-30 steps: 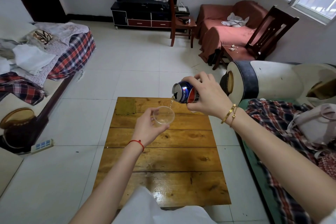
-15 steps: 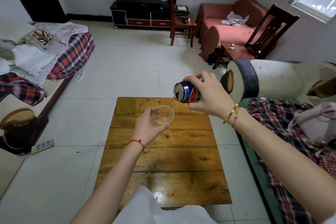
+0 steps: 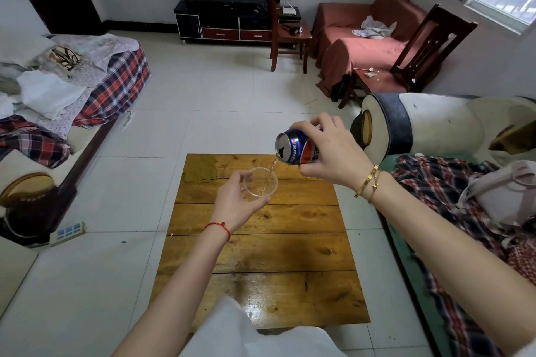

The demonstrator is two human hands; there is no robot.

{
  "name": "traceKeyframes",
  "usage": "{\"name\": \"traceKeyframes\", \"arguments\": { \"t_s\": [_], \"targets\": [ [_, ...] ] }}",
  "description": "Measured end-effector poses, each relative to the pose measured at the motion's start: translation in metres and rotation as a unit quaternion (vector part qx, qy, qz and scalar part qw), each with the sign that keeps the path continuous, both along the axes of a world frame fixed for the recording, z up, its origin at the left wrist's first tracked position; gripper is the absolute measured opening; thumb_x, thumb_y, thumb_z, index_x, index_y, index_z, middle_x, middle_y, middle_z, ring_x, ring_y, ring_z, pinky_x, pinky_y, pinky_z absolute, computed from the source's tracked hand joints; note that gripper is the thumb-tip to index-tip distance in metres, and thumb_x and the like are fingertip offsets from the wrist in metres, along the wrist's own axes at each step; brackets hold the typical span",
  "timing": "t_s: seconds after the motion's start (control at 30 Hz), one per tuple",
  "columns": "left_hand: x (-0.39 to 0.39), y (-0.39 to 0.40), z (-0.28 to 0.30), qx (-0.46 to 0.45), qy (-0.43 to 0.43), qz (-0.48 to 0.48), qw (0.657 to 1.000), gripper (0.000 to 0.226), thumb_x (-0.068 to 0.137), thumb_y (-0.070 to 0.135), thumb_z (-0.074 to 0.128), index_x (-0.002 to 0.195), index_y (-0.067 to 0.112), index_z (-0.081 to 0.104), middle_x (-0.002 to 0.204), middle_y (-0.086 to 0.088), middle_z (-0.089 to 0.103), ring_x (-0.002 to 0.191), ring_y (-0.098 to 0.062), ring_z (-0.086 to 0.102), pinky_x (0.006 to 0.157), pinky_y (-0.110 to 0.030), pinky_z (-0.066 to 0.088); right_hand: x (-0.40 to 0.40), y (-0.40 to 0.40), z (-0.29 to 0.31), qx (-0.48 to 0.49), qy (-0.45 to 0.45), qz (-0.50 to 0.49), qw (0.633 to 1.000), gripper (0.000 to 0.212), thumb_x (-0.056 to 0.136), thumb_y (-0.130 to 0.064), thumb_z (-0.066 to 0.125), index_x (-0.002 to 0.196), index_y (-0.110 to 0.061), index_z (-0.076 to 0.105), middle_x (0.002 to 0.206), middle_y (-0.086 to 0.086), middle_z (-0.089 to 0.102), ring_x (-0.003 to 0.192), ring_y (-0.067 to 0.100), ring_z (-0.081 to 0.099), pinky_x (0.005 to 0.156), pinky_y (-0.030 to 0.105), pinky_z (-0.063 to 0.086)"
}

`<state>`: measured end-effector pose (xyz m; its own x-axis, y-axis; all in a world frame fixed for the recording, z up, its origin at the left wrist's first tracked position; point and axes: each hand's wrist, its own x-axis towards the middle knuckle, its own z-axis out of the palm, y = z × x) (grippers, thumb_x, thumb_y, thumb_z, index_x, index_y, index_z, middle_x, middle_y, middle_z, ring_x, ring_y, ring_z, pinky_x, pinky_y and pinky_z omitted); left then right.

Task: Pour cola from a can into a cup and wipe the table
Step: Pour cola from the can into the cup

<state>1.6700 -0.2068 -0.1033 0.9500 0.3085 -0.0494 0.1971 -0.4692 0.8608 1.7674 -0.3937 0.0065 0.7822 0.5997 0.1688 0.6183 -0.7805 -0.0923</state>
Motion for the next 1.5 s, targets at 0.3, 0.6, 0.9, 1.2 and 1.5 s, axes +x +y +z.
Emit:
{"name": "traceKeyframes", "arguments": {
  "t_s": [0.3,0.6,0.9,1.2,1.5],
  "targets": [
    [0.002,0.000,0.000,-0.004,0.003,0.002,1.000,0.073,0.071,0.031,0.085,0.132,0.015,0.049,0.135,-0.002,0.058,0.121,-0.019,0.058,0.101,-0.034,0.051,0.001,0.000,0.002,-0.002,-0.003,0.000,1.000,0.070,0.070,-0.040,0.068,0.134,-0.034,0.041,0.120,0.001,0.042,0.109,0.021,0.040,0.083,0.029,0.040],
    [0.005,-0.001,0.001,0.002,-0.001,0.004,1.000,0.073,0.070,0.032,0.085,0.131,0.016,0.049,0.135,-0.002,0.057,0.122,-0.019,0.057,0.101,-0.035,0.050,0.004,0.000,0.004,-0.001,-0.005,0.002,1.000,0.071,0.068,-0.041,0.069,0.133,-0.035,0.041,0.119,0.000,0.042,0.107,0.020,0.039,0.081,0.028,0.036],
    [0.004,-0.005,0.002,0.003,-0.004,0.004,1.000,0.071,0.070,0.032,0.085,0.131,0.017,0.050,0.134,-0.003,0.058,0.121,-0.020,0.058,0.100,-0.036,0.051,0.002,-0.003,0.005,-0.008,-0.006,0.005,1.000,0.071,0.068,-0.041,0.068,0.134,-0.034,0.041,0.120,0.002,0.042,0.108,0.021,0.040,0.082,0.028,0.035],
    [0.001,-0.008,0.002,0.012,-0.005,0.005,1.000,0.072,0.071,0.032,0.085,0.132,0.016,0.049,0.133,-0.003,0.059,0.121,-0.020,0.057,0.097,-0.028,0.047,0.000,-0.006,0.005,-0.012,-0.013,0.009,1.000,0.071,0.068,-0.040,0.069,0.133,-0.034,0.041,0.119,0.002,0.042,0.107,0.020,0.039,0.080,0.027,0.031],
    [-0.001,-0.010,0.002,0.011,-0.005,0.004,1.000,0.071,0.072,0.031,0.085,0.132,0.016,0.049,0.134,-0.003,0.059,0.120,-0.021,0.058,0.099,-0.031,0.048,-0.002,-0.010,0.005,-0.016,-0.018,0.013,1.000,0.070,0.069,-0.041,0.069,0.133,-0.033,0.042,0.120,0.002,0.042,0.109,0.020,0.039,0.081,0.027,0.032]
  ]
}}
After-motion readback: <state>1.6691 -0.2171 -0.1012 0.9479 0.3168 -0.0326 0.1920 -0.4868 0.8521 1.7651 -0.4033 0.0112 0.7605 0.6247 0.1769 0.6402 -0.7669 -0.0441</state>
